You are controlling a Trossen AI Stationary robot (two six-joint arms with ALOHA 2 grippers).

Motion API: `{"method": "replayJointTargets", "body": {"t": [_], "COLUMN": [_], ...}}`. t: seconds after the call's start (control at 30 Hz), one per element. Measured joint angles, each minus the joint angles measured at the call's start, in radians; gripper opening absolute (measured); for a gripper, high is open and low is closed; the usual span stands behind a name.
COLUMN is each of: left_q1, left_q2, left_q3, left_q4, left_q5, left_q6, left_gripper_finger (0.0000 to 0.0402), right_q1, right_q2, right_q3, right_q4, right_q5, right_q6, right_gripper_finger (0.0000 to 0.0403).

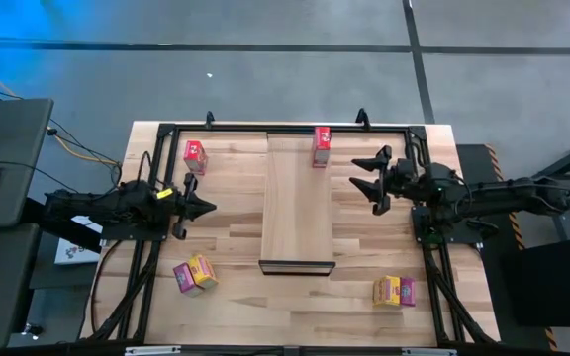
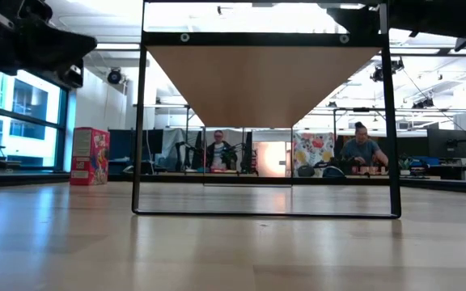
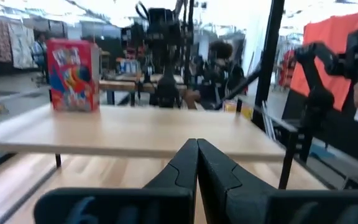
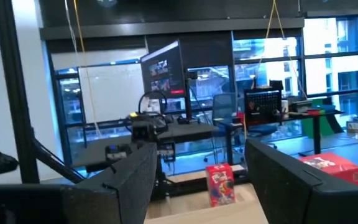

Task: Stack cereal on shelf
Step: Put the red cereal box on the shelf aligned with the other red cereal box

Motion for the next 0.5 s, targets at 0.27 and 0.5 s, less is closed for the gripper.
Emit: {"method": "replayJointTargets", "body": {"t": [0.27, 0.5], "left_q1": [0.000, 0.001], "left_q2": [0.000, 0.027], "left_q3": [0.001, 0.044], "left_q4": [0.087, 0.037], "left_q5": [-0.110, -0.252], "left_q6": [-0.003, -0.058], "left_gripper_finger": [0.0031, 0.0150], "right_q1": [0.000, 0.000], "right_q2": [0.001, 0.001], "right_q3": [0.000, 0.000], "right_q4": [-0.053, -0.080], "right_q5": [0.056, 0.056], "right_q6": [-0.018, -0.014], "right_gripper_finger": [0.0238, 0.0238]}}
